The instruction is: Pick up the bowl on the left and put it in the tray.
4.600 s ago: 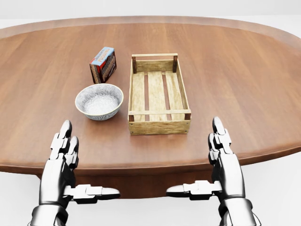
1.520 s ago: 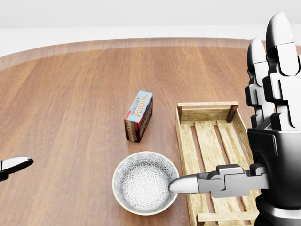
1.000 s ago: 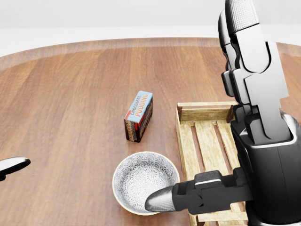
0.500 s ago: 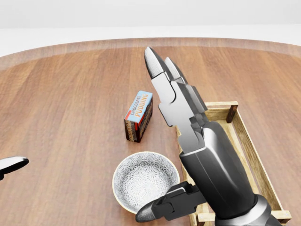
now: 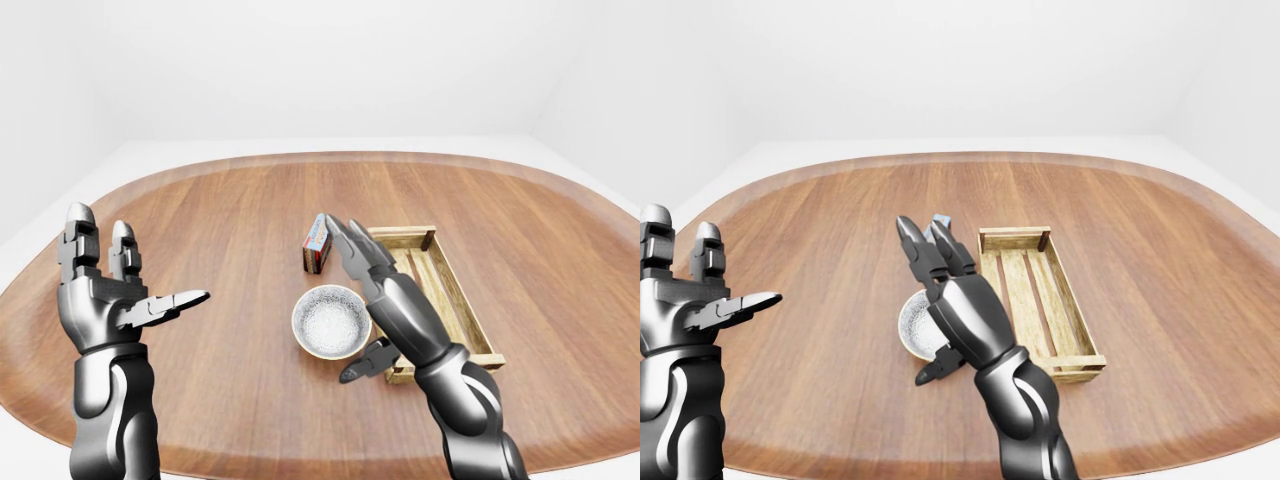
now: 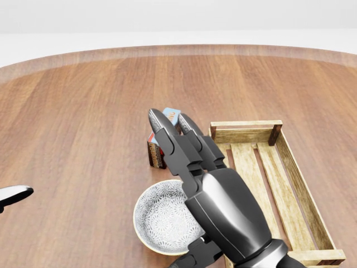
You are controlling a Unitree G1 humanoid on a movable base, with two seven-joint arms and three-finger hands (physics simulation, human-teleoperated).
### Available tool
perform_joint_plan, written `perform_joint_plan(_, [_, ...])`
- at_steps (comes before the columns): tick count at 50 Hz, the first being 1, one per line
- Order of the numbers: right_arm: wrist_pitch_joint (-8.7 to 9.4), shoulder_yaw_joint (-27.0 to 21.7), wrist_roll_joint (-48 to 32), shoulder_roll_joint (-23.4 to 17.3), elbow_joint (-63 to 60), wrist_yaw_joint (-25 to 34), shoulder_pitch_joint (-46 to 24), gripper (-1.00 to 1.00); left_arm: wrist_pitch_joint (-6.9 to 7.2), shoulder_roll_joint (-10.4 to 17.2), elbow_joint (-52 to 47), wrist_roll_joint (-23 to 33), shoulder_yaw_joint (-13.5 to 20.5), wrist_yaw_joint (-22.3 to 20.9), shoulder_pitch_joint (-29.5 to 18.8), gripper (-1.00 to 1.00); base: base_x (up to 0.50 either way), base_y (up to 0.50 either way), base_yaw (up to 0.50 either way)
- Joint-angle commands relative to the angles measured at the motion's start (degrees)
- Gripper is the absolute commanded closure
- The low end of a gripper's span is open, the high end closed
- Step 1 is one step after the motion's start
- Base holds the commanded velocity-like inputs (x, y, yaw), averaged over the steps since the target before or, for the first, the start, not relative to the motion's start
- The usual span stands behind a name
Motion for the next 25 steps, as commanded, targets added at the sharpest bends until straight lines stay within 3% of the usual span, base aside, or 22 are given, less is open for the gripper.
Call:
perform_joint_plan(1, [0.00,1.8,-6.7,0.2,1.7,2.1,1.8,-1.00,0.00,-0.1,0.0,0.2,0.0,0.0,0.0,-1.00,0.00,0.00,0.00])
perform_joint_plan(12, [0.00,1.6,-15.1,0.6,4.2,6.5,2.7,-1.00,0.00,-0.1,-0.1,0.1,0.0,0.1,0.0,-1.00,0.00,0.00,0.00])
perform_joint_plan(25, [0.00,-1.4,-16.8,1.9,7.6,5.8,3.2,-1.00,0.00,0.3,-0.1,-0.7,0.6,0.2,-0.3,-1.00,0.00,0.00,0.00])
